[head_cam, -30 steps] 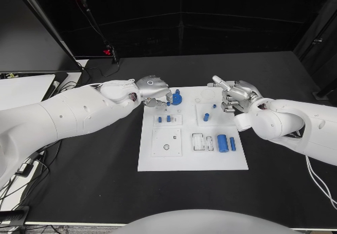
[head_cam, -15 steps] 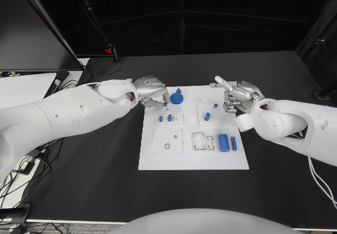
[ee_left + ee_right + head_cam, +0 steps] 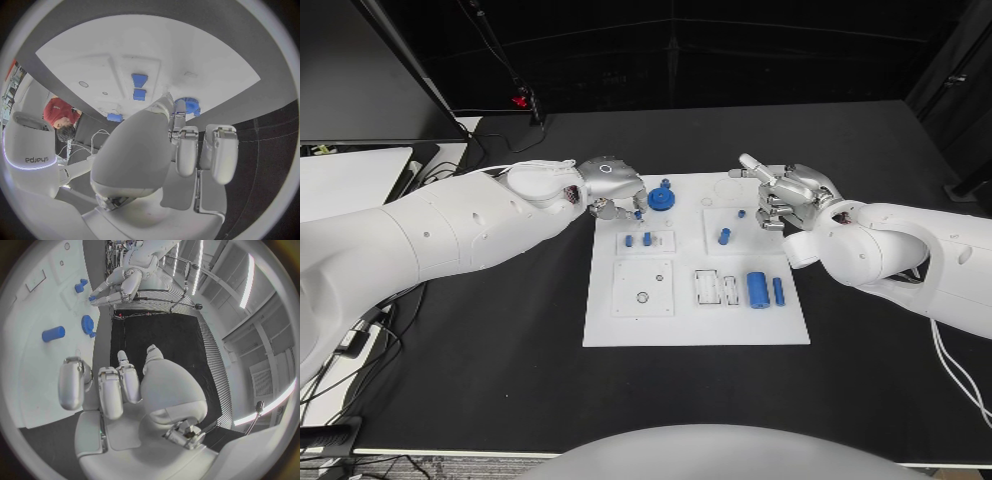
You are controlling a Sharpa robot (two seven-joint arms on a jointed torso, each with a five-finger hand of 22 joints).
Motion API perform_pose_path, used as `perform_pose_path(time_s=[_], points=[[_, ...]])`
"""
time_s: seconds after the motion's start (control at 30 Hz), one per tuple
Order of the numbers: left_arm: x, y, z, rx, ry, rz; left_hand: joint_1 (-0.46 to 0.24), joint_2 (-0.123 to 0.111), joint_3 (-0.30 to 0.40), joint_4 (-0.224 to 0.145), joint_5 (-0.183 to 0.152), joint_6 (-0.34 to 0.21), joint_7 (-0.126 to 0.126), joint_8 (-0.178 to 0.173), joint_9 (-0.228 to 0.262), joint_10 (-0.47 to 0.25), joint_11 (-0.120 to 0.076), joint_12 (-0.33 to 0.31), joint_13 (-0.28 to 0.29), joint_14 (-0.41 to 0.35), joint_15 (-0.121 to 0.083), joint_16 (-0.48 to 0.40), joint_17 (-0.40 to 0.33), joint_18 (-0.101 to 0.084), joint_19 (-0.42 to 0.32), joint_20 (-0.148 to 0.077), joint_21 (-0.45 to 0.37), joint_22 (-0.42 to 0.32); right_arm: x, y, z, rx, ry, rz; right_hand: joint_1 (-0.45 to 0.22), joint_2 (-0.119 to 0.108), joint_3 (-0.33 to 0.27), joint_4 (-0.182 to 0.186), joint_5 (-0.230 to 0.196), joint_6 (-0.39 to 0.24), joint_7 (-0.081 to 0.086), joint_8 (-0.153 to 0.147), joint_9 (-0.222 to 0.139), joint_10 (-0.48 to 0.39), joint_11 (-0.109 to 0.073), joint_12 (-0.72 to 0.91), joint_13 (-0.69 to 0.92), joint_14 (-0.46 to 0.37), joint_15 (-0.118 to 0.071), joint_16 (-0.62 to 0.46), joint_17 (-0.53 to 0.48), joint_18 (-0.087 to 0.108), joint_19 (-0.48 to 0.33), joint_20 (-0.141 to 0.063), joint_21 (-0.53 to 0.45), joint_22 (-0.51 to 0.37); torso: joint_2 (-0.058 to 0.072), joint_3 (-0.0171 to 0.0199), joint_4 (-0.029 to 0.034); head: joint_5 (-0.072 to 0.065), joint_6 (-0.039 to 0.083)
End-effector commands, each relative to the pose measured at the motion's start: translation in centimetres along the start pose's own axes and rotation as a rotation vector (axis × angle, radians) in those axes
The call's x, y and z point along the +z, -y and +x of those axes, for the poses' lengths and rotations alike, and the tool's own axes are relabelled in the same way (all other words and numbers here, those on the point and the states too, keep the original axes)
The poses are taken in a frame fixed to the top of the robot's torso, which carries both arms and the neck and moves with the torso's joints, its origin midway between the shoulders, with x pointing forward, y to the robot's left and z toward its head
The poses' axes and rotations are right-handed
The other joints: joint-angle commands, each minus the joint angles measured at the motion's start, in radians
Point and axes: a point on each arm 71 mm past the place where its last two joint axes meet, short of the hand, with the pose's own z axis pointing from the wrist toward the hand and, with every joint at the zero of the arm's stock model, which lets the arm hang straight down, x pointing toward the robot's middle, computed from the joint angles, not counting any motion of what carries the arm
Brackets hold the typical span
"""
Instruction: Assemble the parts on the task board
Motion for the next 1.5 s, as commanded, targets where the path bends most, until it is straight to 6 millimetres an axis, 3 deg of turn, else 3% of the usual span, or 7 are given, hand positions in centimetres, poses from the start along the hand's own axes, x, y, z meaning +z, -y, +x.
perform_pose_path(time_s=[0.03,1.5], points=[[0.15,-0.03,0.23,-0.006,-0.029,-0.001,-0.002,0.004,0.005,0.001,-0.003,0.005,0.000,0.002,0.000,0.005,-0.002,-0.003,-0.001,0.105,-0.007,0.001,0.263,-0.007,0.104,-0.009,0.003,0.263,0.00,-0.17,0.19,0.003,-0.008,-0.012,0.003,0.008,-0.004,0.000,-0.002,-0.005,0.000,0.001,-0.001,-0.006,0.001,-0.006,0.087,0.076,0.001,-0.006,0.223,0.020,-0.008,0.002,-0.006,0.186,0.000,0.0003,0.0011,0.001,-0.001],[1.00,0.48,0.95,-0.022,-0.073,0.018,-0.007,0.000,0.014,0.002,-0.012,0.000,0.011,-0.008,-0.002,0.009,0.008,-0.017,-0.001,0.105,0.010,0.001,0.263,-0.007,0.104,-0.002,0.003,0.263,0.08,-0.15,0.40,0.004,-0.011,-0.015,0.004,0.008,-0.004,0.000,-0.001,-0.002,0.000,0.004,0.000,-0.006,0.001,-0.006,0.088,0.077,0.001,-0.006,0.224,0.021,-0.011,0.002,-0.008,0.185,-0.001,0.0002,0.0000,-0.004,-0.009]])
